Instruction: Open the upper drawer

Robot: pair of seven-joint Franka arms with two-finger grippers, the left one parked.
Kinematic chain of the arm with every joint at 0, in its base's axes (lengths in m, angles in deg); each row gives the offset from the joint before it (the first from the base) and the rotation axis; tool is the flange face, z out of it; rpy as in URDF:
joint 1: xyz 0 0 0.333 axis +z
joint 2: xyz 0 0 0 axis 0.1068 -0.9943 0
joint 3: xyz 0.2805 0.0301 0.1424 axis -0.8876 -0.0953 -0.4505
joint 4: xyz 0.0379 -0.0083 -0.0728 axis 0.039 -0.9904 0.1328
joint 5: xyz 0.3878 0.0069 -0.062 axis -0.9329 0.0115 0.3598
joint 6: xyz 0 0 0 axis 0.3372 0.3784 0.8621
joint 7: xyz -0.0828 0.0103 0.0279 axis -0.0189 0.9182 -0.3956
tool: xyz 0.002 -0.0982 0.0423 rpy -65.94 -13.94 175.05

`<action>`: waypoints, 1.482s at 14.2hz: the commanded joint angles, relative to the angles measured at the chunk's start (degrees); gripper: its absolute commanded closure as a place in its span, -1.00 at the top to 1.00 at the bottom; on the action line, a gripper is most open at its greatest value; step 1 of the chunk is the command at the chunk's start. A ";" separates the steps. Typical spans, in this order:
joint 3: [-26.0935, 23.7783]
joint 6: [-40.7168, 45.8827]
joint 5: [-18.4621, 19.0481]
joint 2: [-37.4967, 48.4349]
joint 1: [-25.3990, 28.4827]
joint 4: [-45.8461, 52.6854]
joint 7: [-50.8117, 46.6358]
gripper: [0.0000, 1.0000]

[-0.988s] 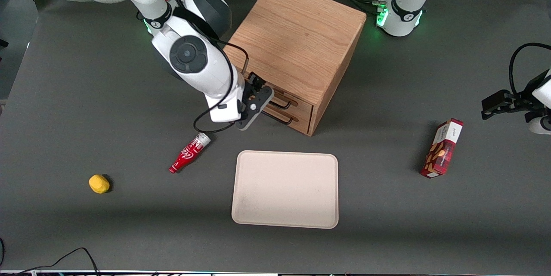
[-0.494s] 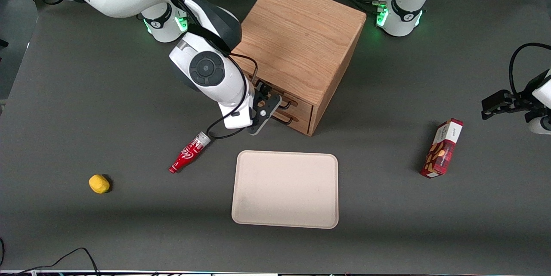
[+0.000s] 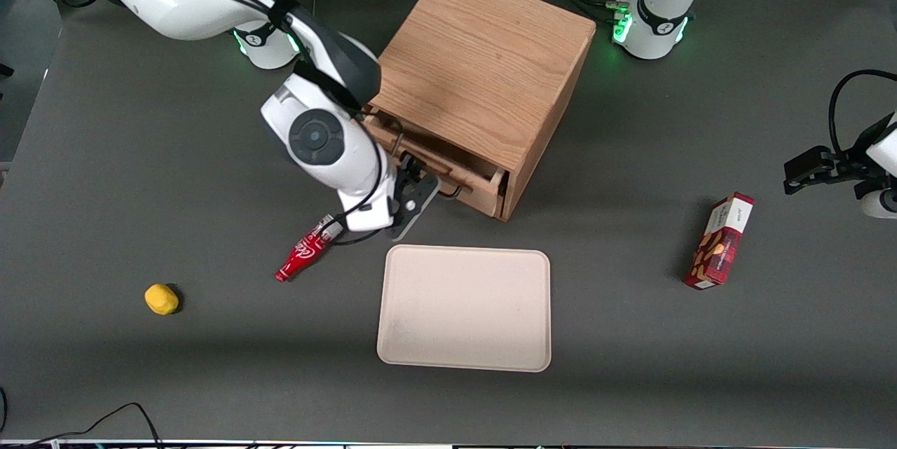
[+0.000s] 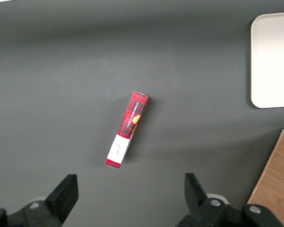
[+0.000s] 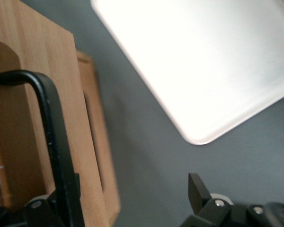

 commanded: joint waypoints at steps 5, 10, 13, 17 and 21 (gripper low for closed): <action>9.99 -8.33 0.99 -1.08 0.38 5.03 7.41 1.00; 13.26 -9.49 -0.32 -1.96 -0.32 7.23 7.86 1.00; 14.31 -9.49 -2.17 -1.88 -0.50 8.20 7.77 1.00; 14.40 -9.32 -6.22 -1.35 -0.50 8.90 8.03 1.00; 14.40 -9.23 -7.35 -1.35 -0.24 9.17 7.86 1.00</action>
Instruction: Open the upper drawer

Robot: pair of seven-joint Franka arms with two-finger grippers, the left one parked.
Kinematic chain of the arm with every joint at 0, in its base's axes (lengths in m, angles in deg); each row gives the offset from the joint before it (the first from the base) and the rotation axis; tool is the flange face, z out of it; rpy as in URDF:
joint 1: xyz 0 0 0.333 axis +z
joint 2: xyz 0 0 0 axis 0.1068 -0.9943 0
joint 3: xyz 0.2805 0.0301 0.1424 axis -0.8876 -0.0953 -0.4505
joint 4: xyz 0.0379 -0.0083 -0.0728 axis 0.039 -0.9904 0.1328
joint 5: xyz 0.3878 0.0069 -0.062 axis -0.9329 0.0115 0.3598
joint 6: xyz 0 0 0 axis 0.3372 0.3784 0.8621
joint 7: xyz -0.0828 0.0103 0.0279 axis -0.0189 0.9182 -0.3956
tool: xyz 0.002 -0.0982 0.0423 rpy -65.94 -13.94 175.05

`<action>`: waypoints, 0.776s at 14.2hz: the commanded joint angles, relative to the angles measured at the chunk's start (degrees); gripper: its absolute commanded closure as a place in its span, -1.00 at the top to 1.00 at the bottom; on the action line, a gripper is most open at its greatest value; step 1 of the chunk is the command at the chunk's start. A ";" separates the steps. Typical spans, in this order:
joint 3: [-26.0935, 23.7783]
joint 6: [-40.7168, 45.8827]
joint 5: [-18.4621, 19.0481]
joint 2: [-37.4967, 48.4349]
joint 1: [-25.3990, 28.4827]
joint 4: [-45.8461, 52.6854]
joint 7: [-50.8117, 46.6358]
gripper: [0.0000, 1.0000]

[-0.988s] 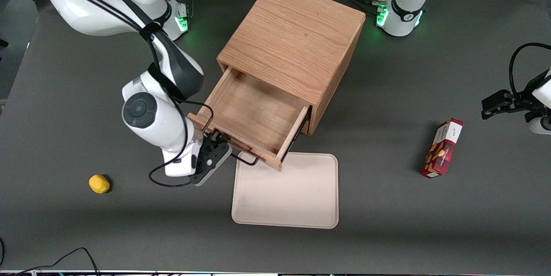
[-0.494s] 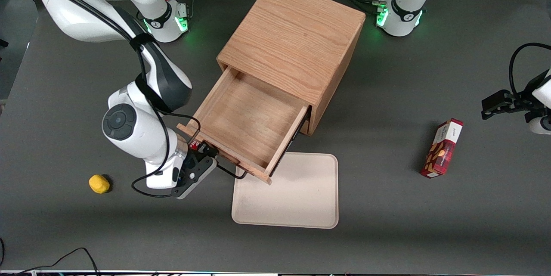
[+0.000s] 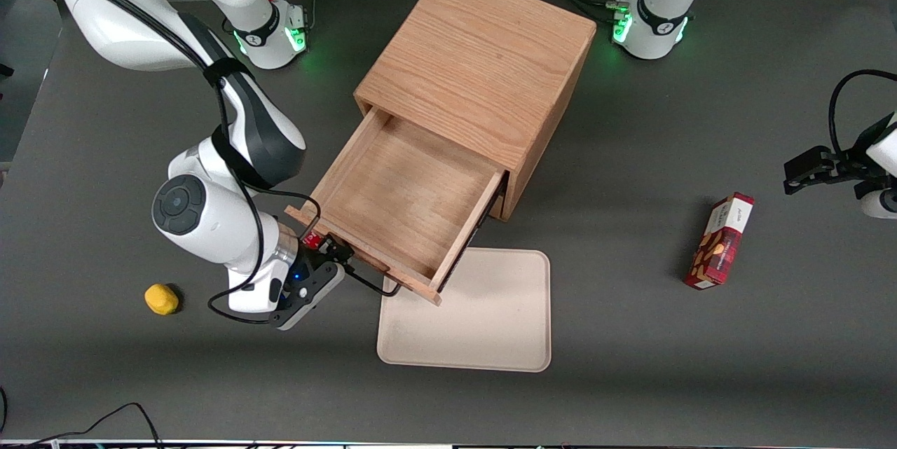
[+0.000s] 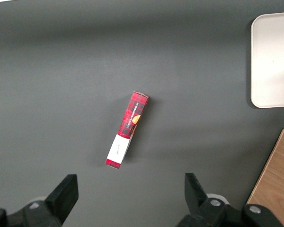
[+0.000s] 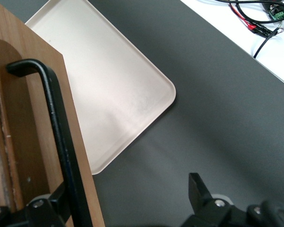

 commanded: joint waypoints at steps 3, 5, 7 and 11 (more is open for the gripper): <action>0.83 2.88 -6.64 0.40 0.03 2.39 0.16 1.00; 0.83 5.62 -8.93 0.31 0.03 2.47 0.34 1.00; 0.74 9.38 -8.76 0.92 0.11 2.82 0.25 1.00; 0.83 15.56 -8.41 7.58 -3.30 4.76 0.25 1.00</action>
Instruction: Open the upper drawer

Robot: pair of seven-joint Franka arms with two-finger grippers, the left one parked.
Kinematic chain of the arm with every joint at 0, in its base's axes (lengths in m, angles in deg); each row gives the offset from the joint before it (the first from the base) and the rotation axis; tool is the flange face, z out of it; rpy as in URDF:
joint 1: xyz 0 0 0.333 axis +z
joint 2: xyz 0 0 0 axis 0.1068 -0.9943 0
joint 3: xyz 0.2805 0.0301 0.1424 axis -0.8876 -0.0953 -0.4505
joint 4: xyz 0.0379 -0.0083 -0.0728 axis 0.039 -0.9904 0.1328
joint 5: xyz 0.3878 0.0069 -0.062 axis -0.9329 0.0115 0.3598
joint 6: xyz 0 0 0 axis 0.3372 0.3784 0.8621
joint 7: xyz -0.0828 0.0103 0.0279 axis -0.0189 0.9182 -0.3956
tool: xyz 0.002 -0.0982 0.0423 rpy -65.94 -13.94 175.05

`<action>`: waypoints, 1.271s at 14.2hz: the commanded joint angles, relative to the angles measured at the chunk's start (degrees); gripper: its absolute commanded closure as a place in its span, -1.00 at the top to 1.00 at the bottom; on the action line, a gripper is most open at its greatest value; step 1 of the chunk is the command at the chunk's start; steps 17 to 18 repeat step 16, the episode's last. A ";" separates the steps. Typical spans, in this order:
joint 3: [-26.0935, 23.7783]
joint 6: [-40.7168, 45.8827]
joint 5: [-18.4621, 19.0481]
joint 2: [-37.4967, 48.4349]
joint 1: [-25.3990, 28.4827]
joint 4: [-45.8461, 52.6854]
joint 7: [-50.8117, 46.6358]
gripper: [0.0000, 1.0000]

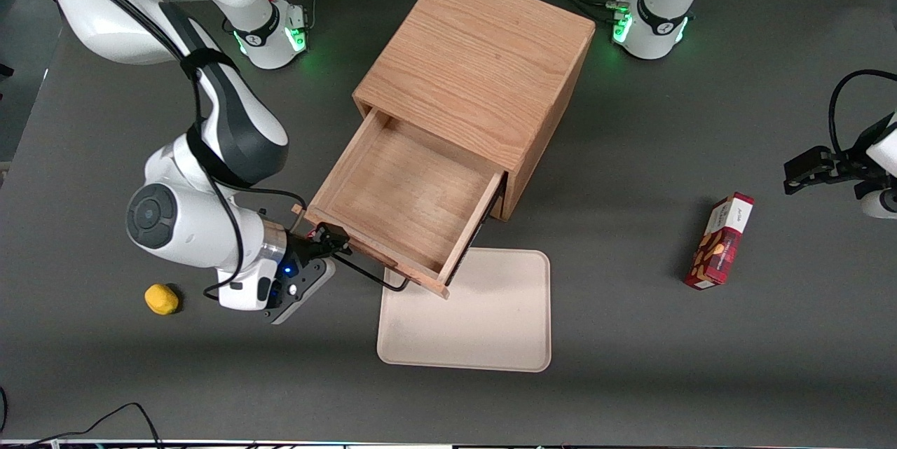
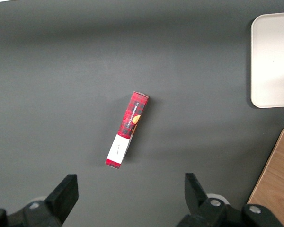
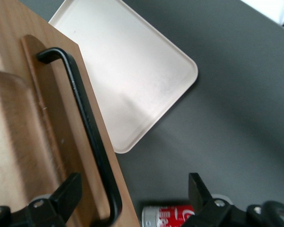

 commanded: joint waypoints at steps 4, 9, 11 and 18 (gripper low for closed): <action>6.95 4.59 -1.88 17.98 -5.89 -7.54 -0.15 1.00; 11.37 10.75 -2.32 33.10 -9.66 -21.52 -22.25 1.00; 11.37 12.32 -2.32 38.56 -11.16 -27.51 -28.27 1.00; 11.19 13.48 -2.32 39.20 -12.83 -27.53 -28.45 1.00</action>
